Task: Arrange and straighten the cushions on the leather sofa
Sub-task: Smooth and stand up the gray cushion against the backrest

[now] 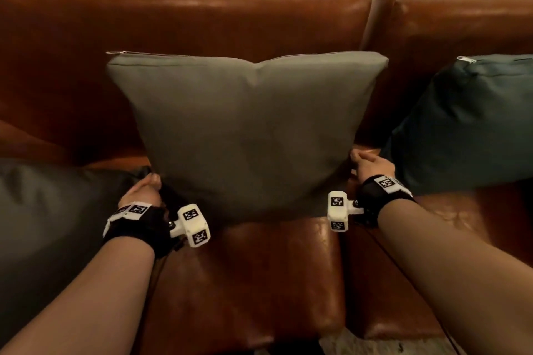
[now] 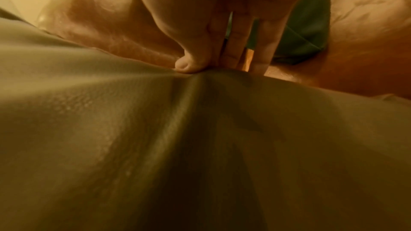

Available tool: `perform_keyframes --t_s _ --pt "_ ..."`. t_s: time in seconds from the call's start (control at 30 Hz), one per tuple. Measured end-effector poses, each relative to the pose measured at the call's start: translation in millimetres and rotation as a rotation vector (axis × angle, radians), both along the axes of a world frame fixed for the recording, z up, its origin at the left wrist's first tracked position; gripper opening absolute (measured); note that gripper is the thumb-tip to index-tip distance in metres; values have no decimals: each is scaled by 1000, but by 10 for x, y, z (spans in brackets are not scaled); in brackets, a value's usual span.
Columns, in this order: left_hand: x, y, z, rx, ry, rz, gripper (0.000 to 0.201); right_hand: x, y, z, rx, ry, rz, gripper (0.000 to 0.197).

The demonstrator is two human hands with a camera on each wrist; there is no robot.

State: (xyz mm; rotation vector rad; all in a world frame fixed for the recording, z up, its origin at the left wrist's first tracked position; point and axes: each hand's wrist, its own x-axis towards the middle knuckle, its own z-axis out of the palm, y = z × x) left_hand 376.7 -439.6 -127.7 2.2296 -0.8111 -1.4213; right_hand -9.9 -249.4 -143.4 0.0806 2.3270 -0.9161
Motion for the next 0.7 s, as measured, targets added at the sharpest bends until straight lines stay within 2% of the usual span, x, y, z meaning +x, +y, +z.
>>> perform_keyframes --t_s 0.07,0.17,0.3,0.33,0.4,0.53,0.6,0.7 --pt "-34 72 4 -54 -31 18 26 -6 39 -34 -46 12 17 13" --pt "-43 216 -56 -121 -41 -16 29 -38 208 -210 -13 -16 133 31" --pt "32 496 -394 -35 -110 -92 36 209 350 -250 116 -189 386 18" --pt "51 562 -437 -44 -140 -104 34 254 347 -280 120 -185 408 16" --pt "79 639 -491 -71 -209 -79 28 261 297 -385 148 -135 371 22" --pt "233 518 -639 -19 -156 -3 4 224 286 -376 244 -39 341 26" --pt "249 482 -631 -56 -174 -54 8 257 312 -327 253 -18 316 24" --pt "236 611 -462 9 -340 -147 25 305 354 -215 245 28 292 25"
